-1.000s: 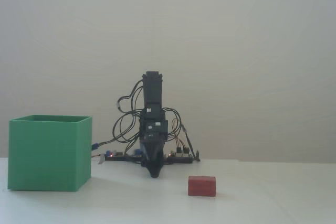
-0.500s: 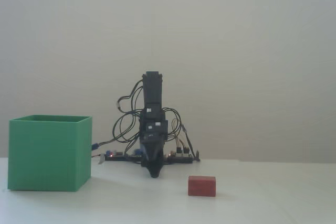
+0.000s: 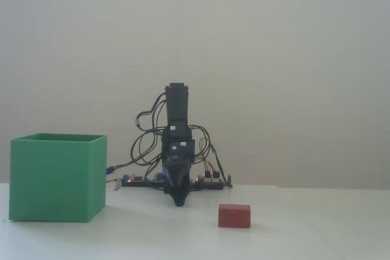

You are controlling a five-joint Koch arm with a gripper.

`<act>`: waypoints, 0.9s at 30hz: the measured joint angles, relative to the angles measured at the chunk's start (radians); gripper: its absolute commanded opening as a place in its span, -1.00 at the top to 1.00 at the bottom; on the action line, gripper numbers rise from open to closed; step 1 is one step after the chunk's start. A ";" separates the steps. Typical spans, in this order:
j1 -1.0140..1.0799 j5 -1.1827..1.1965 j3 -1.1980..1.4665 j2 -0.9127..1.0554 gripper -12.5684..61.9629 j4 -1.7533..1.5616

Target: Grasp a red block and put it in the green bin.

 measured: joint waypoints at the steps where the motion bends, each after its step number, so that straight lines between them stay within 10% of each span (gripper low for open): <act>1: 0.000 0.000 0.000 0.000 -0.23 0.000; 17: 0.035 -0.216 -0.161 -0.012 -0.23 0.060; 27: 0.057 -0.442 -0.871 -0.160 -0.38 0.756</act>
